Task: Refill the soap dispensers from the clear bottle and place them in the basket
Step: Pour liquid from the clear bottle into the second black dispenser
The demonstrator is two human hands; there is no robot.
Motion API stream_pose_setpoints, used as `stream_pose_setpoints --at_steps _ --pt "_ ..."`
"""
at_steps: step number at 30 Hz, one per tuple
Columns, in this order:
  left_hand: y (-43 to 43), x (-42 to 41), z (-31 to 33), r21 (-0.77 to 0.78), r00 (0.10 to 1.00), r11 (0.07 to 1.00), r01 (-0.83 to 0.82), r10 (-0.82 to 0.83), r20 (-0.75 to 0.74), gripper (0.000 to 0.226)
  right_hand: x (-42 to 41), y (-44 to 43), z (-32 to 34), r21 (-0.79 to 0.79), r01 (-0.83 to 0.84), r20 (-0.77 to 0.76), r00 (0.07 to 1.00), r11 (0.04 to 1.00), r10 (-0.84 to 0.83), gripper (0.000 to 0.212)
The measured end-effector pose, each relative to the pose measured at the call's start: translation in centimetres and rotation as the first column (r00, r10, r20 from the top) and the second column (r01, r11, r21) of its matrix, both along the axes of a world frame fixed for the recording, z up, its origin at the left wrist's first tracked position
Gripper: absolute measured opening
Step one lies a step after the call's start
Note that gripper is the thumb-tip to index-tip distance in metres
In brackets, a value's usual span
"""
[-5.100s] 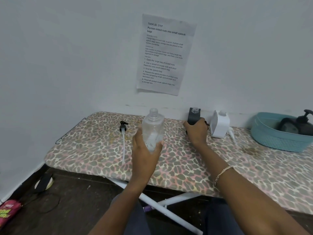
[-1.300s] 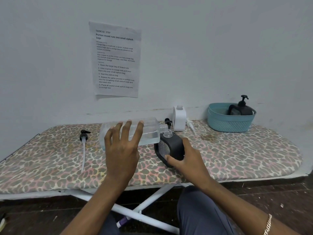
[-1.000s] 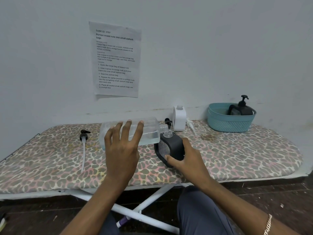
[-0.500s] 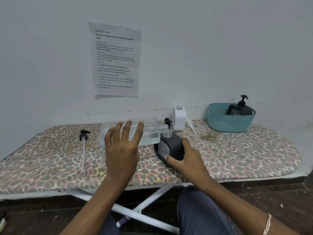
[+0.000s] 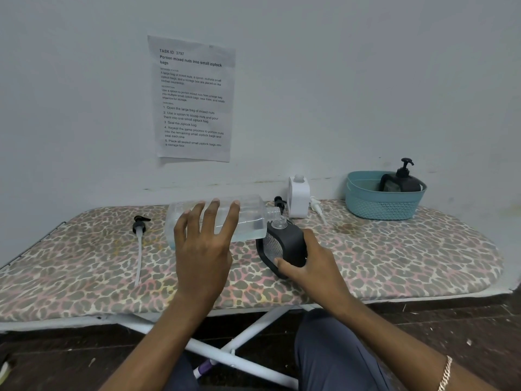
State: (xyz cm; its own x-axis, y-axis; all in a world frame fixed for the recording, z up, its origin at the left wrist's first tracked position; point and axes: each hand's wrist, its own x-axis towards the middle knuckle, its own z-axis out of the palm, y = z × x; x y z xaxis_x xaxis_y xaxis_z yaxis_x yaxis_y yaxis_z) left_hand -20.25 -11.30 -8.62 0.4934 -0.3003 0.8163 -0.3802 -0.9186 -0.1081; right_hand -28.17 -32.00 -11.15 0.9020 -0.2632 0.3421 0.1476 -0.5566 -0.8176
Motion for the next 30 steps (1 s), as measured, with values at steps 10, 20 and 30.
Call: stream_pose_setpoints --at_steps 10,20,30 --pt "0.04 -0.05 -0.02 0.006 1.0 1.0 0.001 -0.001 0.001 0.08 0.08 -0.04 -0.12 0.003 -0.003 0.005 1.0 1.0 0.003 0.045" --pt "0.01 -0.04 0.04 0.002 1.0 1.0 -0.001 0.001 0.008 0.08 0.2 -0.13 -0.28 -0.009 -0.006 0.004 1.0 1.0 0.006 0.046" --pt "0.06 -0.02 0.15 0.001 1.0 1.0 0.001 -0.001 0.011 0.08 0.07 -0.03 -0.15 -0.001 -0.012 0.0 1.0 1.0 0.012 0.046"
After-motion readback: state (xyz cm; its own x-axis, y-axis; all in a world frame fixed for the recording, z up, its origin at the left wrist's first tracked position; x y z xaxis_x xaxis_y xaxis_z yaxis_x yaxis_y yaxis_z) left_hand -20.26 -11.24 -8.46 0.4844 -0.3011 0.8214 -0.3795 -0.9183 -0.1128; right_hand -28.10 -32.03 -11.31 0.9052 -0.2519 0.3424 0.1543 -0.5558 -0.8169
